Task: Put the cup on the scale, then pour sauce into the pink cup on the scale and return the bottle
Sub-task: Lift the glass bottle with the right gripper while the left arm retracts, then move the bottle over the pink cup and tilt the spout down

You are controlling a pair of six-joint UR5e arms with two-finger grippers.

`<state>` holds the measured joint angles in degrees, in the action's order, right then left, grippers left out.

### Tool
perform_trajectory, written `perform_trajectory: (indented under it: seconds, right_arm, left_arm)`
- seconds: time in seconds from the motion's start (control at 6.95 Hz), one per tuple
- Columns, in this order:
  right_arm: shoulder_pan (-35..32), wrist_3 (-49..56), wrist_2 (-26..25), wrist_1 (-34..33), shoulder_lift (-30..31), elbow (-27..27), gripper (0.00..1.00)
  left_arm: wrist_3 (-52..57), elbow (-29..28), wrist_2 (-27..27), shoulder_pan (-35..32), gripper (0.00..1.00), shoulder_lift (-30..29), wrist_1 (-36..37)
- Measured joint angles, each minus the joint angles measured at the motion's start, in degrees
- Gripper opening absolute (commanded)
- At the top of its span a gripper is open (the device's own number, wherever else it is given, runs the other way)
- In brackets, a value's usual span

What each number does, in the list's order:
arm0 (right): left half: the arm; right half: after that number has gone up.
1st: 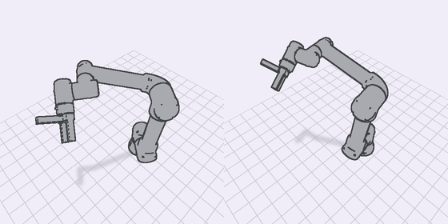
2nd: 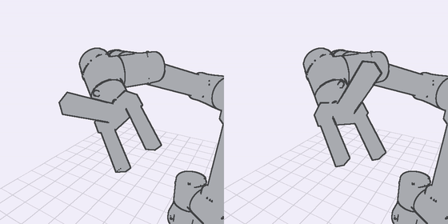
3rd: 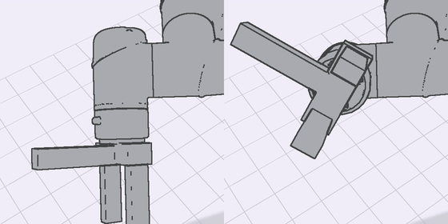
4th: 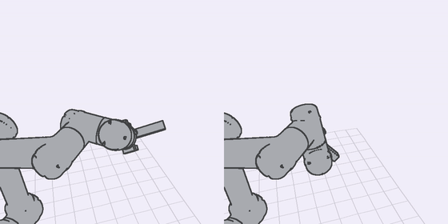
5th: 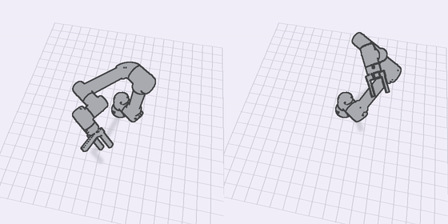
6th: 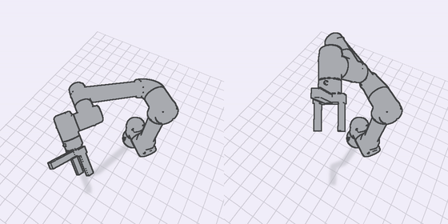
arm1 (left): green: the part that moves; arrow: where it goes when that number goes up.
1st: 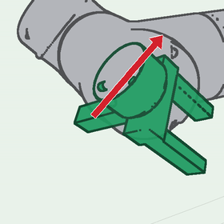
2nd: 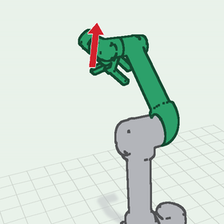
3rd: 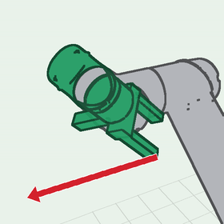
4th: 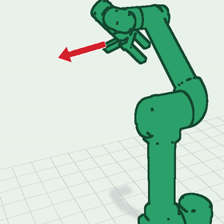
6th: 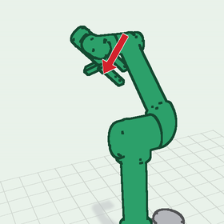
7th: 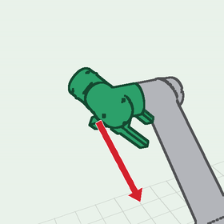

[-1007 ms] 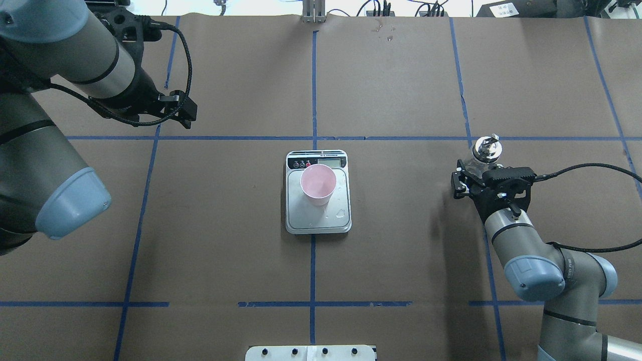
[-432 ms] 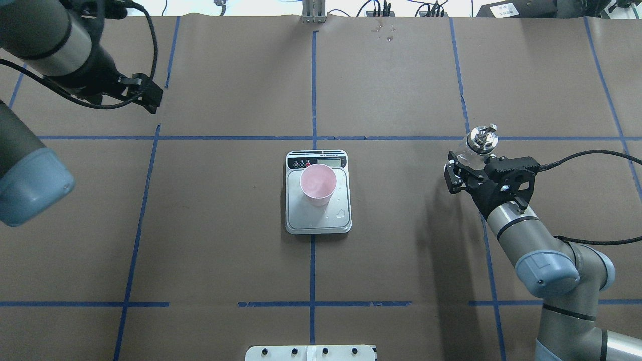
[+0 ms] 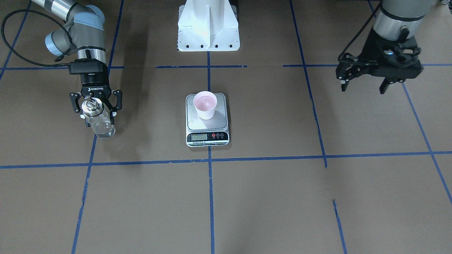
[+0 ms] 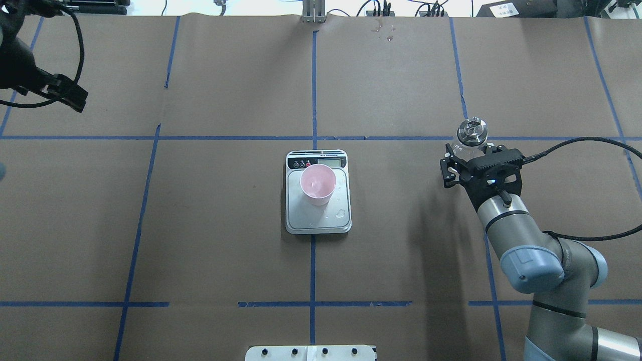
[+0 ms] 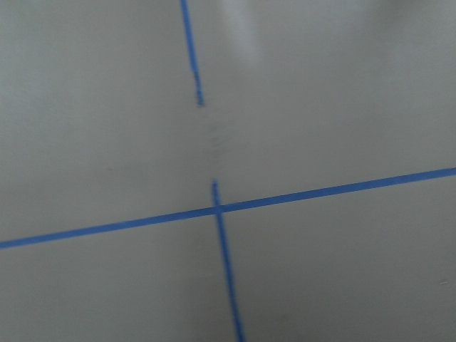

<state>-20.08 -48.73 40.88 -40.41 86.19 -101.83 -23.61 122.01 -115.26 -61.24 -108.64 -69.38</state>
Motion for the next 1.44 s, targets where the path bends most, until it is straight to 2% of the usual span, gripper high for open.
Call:
perform_trajectory:
  seconds: [0.43, 0.72, 1.01, 1.44]
  right_arm:
    - [-0.11, 10.59, -2.27, -2.58, -1.03, -2.35, 0.0]
    - [-0.01, 19.45, -3.73, -2.67, -2.01, -2.77, 0.0]
    - [0.42, 25.92, -7.06, -2.74, -3.42, -3.06, 0.0]
    - [4.04, 31.63, -14.93, -3.58, -4.4, -3.18, 0.0]
  left_arm:
    - [19.79, -1.54, -2.5, -8.43, 1.0, 11.54, -8.4]
    - [29.12, -8.47, -5.38, -16.01, 1.0, 15.97, -17.16]
    - [34.6, -17.51, -8.19, -18.38, 1.0, 17.58, -25.52]
    - [34.27, -22.65, -8.78, -18.44, 1.0, 17.44, -28.68]
